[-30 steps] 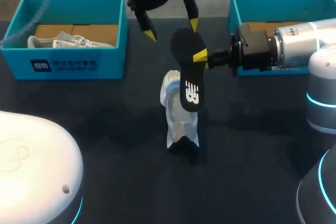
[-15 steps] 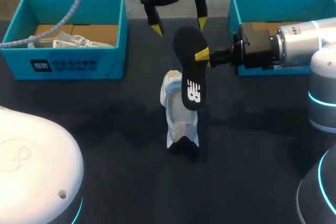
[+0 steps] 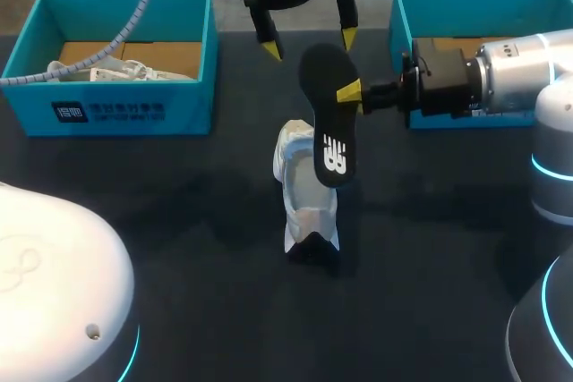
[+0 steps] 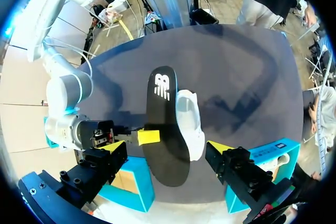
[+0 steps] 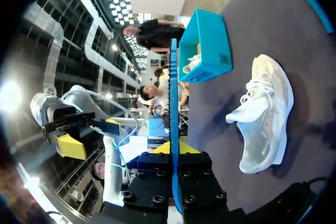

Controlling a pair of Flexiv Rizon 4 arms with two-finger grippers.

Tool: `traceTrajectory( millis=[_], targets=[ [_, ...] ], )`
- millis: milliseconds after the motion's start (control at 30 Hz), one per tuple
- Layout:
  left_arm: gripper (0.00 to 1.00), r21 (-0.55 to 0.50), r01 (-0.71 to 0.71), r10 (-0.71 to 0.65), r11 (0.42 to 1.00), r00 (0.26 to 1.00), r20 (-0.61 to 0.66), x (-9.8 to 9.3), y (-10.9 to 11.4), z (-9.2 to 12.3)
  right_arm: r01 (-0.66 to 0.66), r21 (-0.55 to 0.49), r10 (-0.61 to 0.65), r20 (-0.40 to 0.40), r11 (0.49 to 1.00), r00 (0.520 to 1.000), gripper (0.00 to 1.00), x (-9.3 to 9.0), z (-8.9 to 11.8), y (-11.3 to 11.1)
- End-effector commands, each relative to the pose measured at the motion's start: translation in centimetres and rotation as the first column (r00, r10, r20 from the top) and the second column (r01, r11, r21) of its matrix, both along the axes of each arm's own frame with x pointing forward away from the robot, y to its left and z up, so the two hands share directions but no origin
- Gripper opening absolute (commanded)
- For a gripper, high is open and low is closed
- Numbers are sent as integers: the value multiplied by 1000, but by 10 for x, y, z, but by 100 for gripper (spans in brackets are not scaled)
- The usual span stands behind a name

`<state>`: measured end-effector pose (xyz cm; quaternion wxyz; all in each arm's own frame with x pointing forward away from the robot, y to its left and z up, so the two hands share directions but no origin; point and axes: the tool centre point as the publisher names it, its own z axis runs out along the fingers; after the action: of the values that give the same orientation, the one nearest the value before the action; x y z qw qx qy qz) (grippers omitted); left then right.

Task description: Take the shoe out of the shoebox, open the shoe tongue, remove and reinsert the insole, then place the shoe into the shoebox

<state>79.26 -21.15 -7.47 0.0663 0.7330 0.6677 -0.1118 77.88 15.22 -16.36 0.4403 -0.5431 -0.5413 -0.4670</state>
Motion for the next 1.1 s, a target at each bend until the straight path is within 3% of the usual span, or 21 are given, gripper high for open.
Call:
traceTrajectory(
  millis=[33, 733, 1100],
  targets=[
    [100, 0, -1, 1, 1000, 1000, 3, -1, 0, 1, -3, 0, 3, 0, 1000, 1000, 0, 0, 0, 0],
    [100, -38, 1, 0, 999, 1000, 8, -3, -3, 1, -13, -4, 13, -5, 1000, 1000, 0, 1, 1, 4],
    [100, -184, -29, 32, 982, 999, 11, -5, 5, -1, -6, -10, 6, -4, 1000, 1000, 0, 1, 3, 1]
  ],
)
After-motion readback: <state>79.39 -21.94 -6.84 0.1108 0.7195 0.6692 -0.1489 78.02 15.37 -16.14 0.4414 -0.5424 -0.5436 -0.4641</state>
